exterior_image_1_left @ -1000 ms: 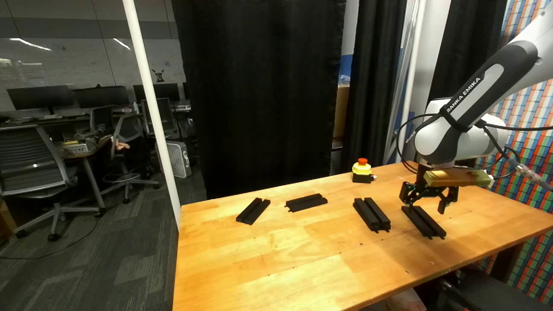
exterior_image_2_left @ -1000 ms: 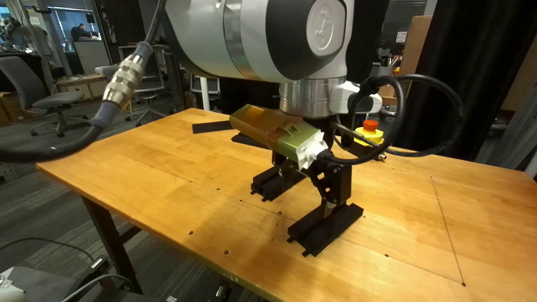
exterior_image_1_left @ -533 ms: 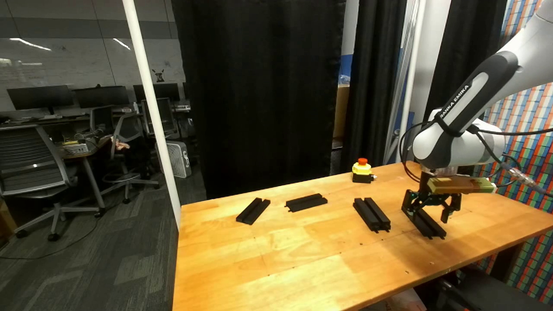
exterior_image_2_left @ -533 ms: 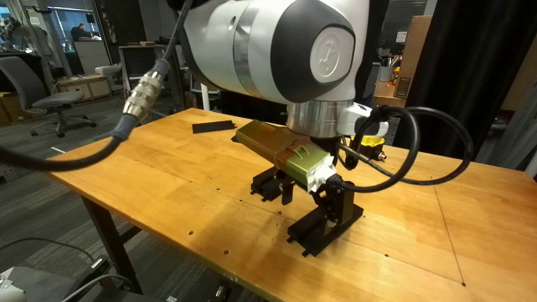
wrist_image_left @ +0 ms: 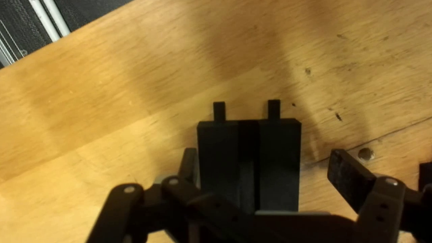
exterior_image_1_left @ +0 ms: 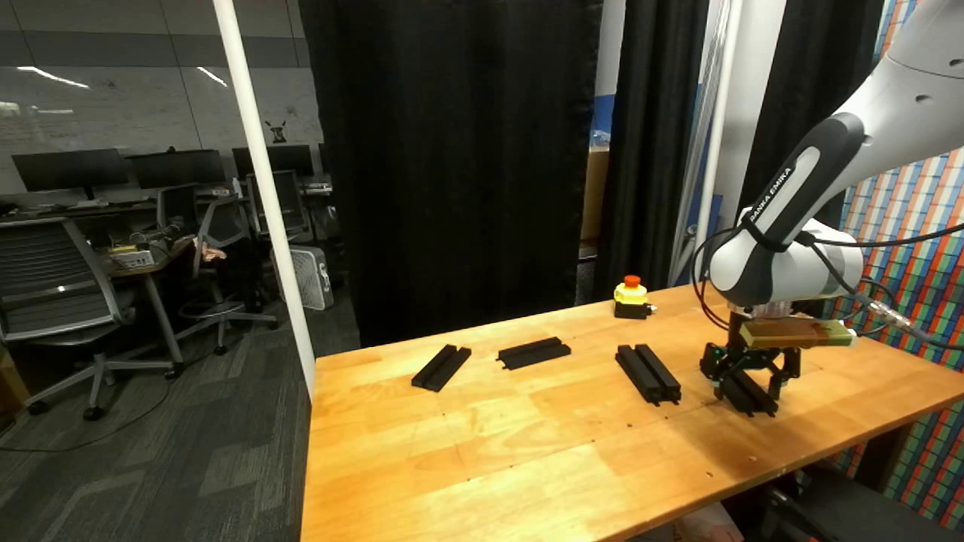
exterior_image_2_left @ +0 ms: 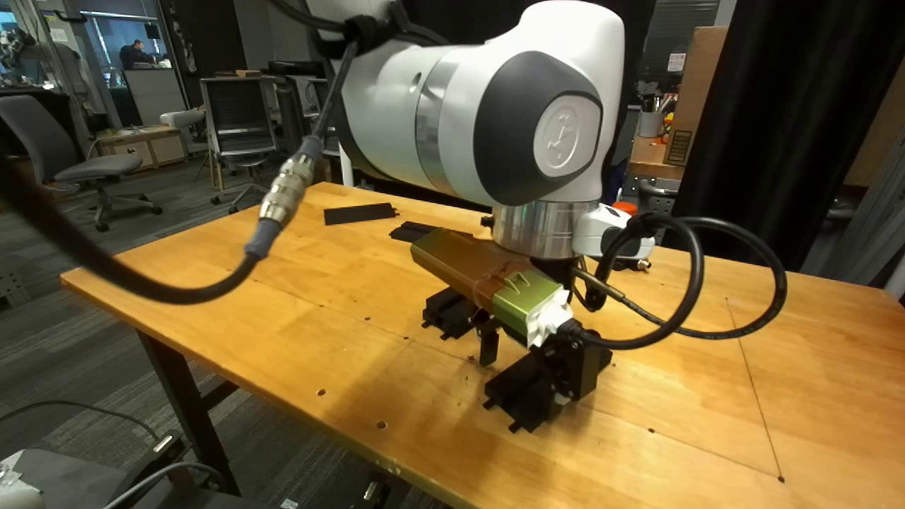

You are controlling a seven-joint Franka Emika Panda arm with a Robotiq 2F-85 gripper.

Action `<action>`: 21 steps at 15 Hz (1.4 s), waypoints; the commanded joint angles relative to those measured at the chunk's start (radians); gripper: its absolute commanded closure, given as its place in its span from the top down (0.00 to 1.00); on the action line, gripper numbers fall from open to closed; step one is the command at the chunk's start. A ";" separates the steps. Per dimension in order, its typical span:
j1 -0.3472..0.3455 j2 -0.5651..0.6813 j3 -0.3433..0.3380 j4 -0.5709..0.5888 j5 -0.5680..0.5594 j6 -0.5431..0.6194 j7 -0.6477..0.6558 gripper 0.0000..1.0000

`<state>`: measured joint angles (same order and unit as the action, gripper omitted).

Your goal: Stack up the black objects on the table.

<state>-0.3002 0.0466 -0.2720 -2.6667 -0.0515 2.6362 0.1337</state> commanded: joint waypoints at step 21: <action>0.086 -0.050 0.014 0.032 -0.030 -0.001 0.179 0.45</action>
<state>-0.2411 0.0644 -0.2626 -2.6208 -0.0159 2.6395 0.2116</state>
